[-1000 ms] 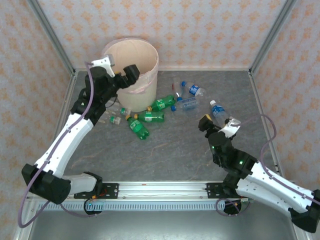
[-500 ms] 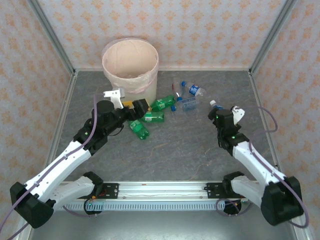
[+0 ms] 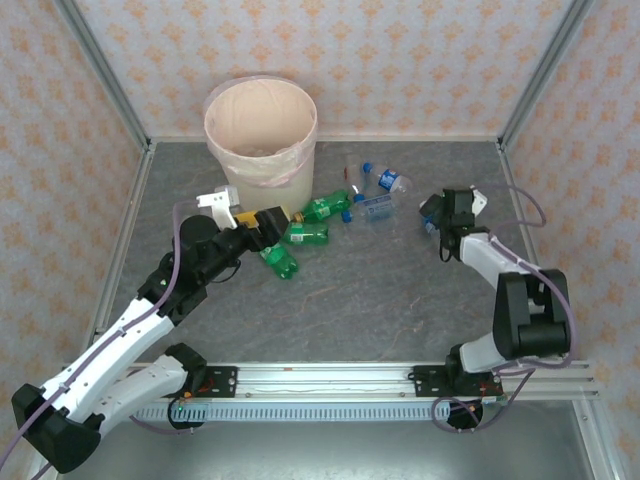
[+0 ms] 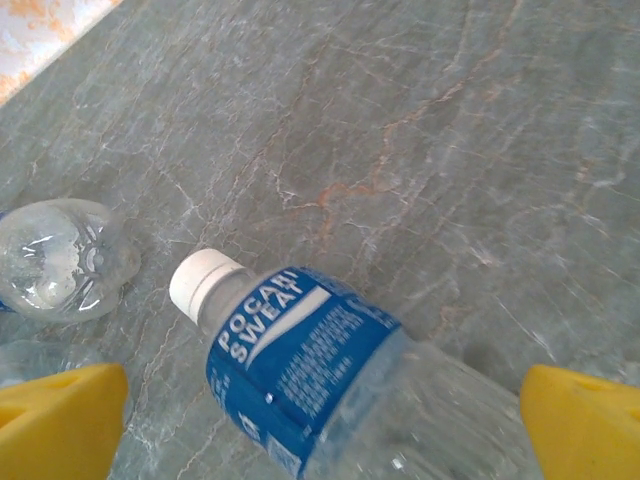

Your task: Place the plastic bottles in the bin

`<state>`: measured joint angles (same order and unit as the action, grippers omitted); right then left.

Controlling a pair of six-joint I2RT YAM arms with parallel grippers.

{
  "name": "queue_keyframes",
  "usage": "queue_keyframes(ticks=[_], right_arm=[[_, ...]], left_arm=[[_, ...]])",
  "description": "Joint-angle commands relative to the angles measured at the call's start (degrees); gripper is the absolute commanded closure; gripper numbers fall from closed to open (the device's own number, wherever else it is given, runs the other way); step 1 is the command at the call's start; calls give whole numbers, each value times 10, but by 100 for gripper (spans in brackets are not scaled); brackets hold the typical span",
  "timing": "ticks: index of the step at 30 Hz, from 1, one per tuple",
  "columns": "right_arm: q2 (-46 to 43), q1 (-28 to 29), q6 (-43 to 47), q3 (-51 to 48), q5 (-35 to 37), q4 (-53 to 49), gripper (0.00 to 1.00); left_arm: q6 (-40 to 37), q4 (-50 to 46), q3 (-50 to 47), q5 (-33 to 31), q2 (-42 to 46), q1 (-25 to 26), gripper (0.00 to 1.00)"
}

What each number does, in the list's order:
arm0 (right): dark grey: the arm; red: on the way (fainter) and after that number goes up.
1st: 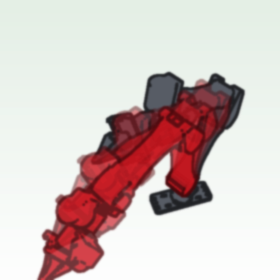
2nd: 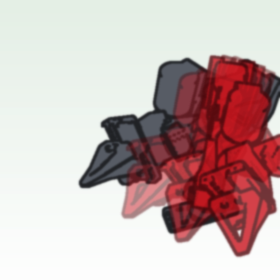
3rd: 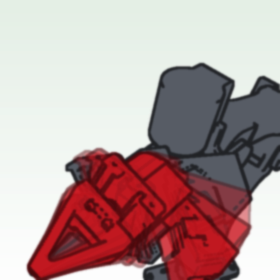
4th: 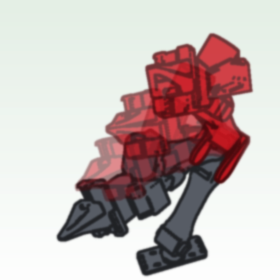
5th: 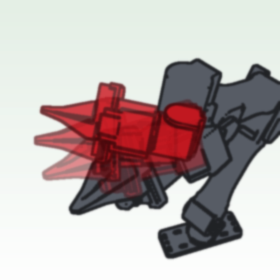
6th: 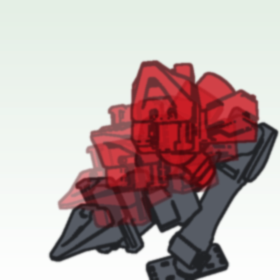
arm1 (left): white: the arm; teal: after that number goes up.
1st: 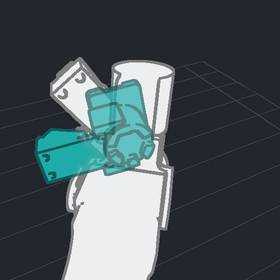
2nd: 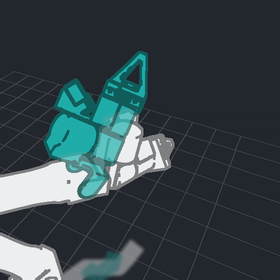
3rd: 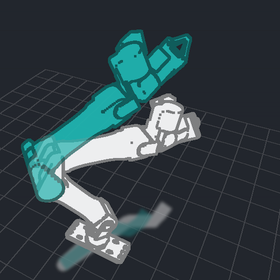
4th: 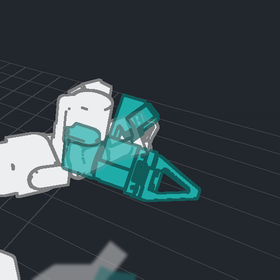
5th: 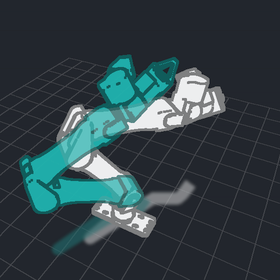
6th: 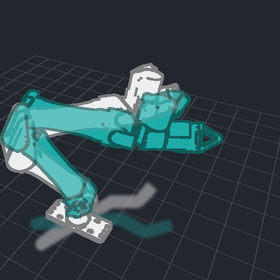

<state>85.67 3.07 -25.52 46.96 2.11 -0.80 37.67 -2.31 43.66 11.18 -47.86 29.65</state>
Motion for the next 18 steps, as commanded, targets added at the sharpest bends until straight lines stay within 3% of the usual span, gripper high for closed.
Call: queue_keyframes(ticks=[1,4,9,18], right_arm=[[33,-13,40,37,-34,-11,0],[54,-14,47,46,-70,-23,0],[46,-12,43,8,-155,-2,10],[28,20,37,-40,-80,-20,9]], left_arm=[[9,18,-7,2,9,5,1],[8,14,-8,2,12,5,1],[8,23,-14,2,13,5,1],[20,46,-19,19,-1,6,1]])
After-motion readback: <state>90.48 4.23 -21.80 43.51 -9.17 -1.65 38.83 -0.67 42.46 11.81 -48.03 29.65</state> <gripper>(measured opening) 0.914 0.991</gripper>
